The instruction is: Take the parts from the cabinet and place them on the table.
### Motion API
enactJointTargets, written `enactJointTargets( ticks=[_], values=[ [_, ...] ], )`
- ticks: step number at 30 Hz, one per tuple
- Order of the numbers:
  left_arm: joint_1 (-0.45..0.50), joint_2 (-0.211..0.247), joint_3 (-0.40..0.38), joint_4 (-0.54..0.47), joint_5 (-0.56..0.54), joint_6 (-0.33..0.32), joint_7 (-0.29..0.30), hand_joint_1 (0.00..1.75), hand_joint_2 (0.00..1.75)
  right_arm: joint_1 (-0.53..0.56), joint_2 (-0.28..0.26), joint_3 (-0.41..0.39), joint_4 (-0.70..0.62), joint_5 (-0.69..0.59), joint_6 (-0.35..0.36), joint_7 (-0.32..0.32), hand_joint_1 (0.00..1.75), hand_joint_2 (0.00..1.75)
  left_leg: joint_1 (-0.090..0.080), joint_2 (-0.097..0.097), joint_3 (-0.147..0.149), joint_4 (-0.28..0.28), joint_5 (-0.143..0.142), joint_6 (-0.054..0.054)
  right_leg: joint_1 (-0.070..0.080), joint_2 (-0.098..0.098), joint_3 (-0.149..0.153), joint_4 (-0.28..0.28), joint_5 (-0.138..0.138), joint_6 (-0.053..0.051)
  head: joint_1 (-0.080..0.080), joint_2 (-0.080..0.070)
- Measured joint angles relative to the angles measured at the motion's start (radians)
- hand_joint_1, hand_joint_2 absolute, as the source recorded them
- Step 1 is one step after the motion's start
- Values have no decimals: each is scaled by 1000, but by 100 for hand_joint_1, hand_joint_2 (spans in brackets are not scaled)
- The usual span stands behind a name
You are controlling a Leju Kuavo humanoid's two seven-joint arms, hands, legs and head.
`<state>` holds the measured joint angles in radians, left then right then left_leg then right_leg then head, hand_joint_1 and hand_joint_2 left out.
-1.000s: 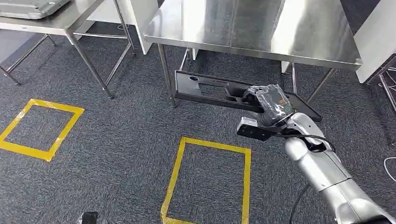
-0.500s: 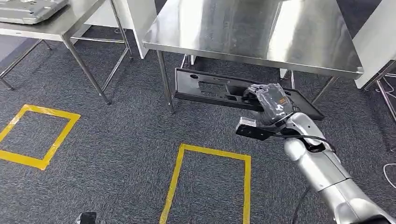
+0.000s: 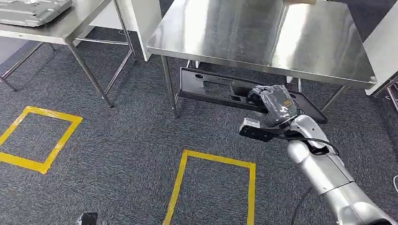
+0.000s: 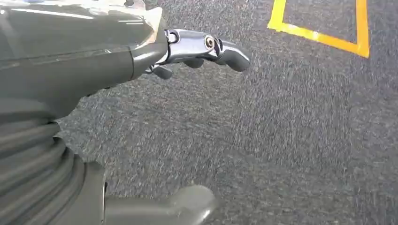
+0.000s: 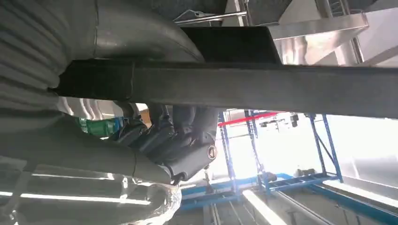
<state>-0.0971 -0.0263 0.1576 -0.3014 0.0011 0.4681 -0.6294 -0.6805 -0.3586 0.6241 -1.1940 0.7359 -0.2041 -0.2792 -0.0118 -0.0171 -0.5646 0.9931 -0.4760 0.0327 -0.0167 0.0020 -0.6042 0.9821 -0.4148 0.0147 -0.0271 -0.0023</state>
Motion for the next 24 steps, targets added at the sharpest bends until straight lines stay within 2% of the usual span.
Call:
enactJointTargets(
  ticks=[1, 2, 3, 4, 5, 6, 7, 8, 9, 10, 11, 12, 14, 15, 16, 17, 19, 20, 21, 22, 23, 24],
  values=[
    [0, -3, -1, 0, -1, 0, 0, 0, 175, -1, 0, -1, -3, 0, 0, 0, 147, 175, 4, 4, -5, 23, -11, -9, -2, 1, 9, -3, -4, -9, -1, 0],
    [-2, -2, -2, 0, -2, 0, 0, 0, 175, -3, 0, -2, -3, 0, -1, 0, 147, 175, 7, 7, -29, 74, -36, -16, -2, -1, 15, -3, -9, -18, -6, 0],
    [-1, -1, -2, 0, -2, 0, 0, 0, 175, -3, 0, -3, -3, 0, -1, 0, 147, 175, 13, 9, -63, 138, -63, -22, -2, -1, 20, -3, -13, -23, -6, 0],
    [1, 0, -2, 1, -1, 0, 0, 0, 175, -3, 1, -2, -3, 0, -1, 0, 147, 175, 19, 10, -119, 232, -99, -29, -2, -1, 24, -3, -17, -28, -5, 0],
    [3, 0, -2, 1, -1, 0, 0, 0, 175, -1, 1, -2, -3, 0, -1, 0, 147, 175, 23, 10, -162, 293, -111, -35, -2, -1, 28, -2, -21, -27, -6, 0],
    [4, 0, -2, 1, -1, 0, 0, 0, 175, 2, 2, -2, -2, 0, -1, 0, 147, 175, 29, 11, -188, 310, -95, -40, -4, 0, 33, -2, -27, -24, -5, 0],
    [4, 0, -2, 1, -1, 0, 0, 0, 175, 3, 1, -2, -2, 0, -1, 0, 147, 175, 34, 14, -184, 277, -58, -43, -5, 1, 40, -2, -32, -21, -6, 0],
    [4, 0, -2, 1, -1, 0, 0, 0, 175, 4, 1, -2, -3, 0, -1, 0, 147, 175, 37, 15, -160, 209, -6, -44, -8, 2, 48, -2, -38, -16, -5, 0],
    [4, 1, -2, 1, -1, 0, 0, 0, 175, 3, 1, -3, -2, 0, -1, 0, 147, 175, 40, 16, -119, 109, 55, -45, -11, 3, 60, -2, -46, -10, -5, 0],
    [4, 1, -2, 1, -1, 0, 0, 0, 175, 2, 1, -3, -3, 0, -1, 0, 147, 175, 42, 17, -88, 38, 93, -46, -13, 3, 68, -2, -52, -4, -7, 0],
    [3, 1, -2, 1, -1, 0, 0, 0, 175, -1, 0, -5, -3, -1, -1, 0, 147, 175, 33, 14, -70, 12, 74, -45, -3, 4, 68, -1, -60, 6, -6, 0],
    [2, 2, -2, 1, -1, 0, 0, 0, 175, -5, -1, -6, -2, -1, -1, 2, 147, 175, 31, 12, -70, 12, 69, -32, -4, 5, 68, -2, -62, 12, -5, 0],
    [3, 1, -2, 1, -1, 0, 1, 0, 175, -5, -1, -10, -2, -2, -2, 3, 147, 175, 21, 12, -70, 13, 60, -15, -5, 5, 72, -12, -66, 25, -6, 0],
    [2, 1, -2, 0, -1, 0, 1, 0, 175, -6, -1, -12, -3, -2, -2, 4, 147, 175, 21, 11, -63, 5, 62, -5, 0, 5, 78, -15, -70, 34, -7, 0],
    [2, 1, -2, 0, -1, 0, 0, 0, 175, -5, -3, -15, -3, -1, -2, 5, 147, 175, 27, 12, -53, -4, 66, 4, -5, 1, 69, 0, -76, 37, -5, 0],
    [1, 0, -3, 0, -1, 0, 1, 0, 175, -7, -3, -20, -3, -2, -3, 6, 147, 175, 24, 9, -47, -6, 61, 14, -3, -1, 47, 52, -96, 32, -3, 0],
    [1, 1, -2, 0, -1, 0, 1, 0, 175, -5, -6, -22, -2, -2, -6, 7, 147, 175, 20, 10, -39, -6, 52, 28, -4, 0, -52, 226, -158, 19, -2, 0],
    [2, 2, -2, 0, -1, 0, 1, 0, 175, -2, -8, -22, -2, -2, -6, 7, 147, 175, 19, 9, -35, -6, 47, 31, -2, 0, -100, 299, -175, 19, -2, 0],
    [2, 0, -3, 0, -1, 0, 0, 0, 175, 3, -9, -22, -2, -2, -6, 7, 147, 175, 15, 7, -29, -6, 42, 33, -1, 0, -132, 335, -171, 25, -2, 0],
    [3, 0, -3, 0, -1, 0, 1, 0, 175, 5, -9, -22, -2, -2, -7, 7, 147, 175, 13, 5, -22, -5, 36, 32, -1, 0, -135, 314, -147, 31, -3, 0],
    [3, 0, -3, 0, -1, 0, 1, 0, 175, 5, -10, -22, -2, -2, -7, 7, 147, 175, 12, 3, -11, -5, 29, 32, 0, 0, -112, 244, -102, 40, -2, 0],
    [2, -1, -4, 0, -1, 0, 1, 0, 175, 4, -10, -23, -2, -2, -7, 7, 147, 175, 11, 1, 1, -5, 21, 29, 1, 0, -76, 148, -49, 46, -3, 0]
  ],
)
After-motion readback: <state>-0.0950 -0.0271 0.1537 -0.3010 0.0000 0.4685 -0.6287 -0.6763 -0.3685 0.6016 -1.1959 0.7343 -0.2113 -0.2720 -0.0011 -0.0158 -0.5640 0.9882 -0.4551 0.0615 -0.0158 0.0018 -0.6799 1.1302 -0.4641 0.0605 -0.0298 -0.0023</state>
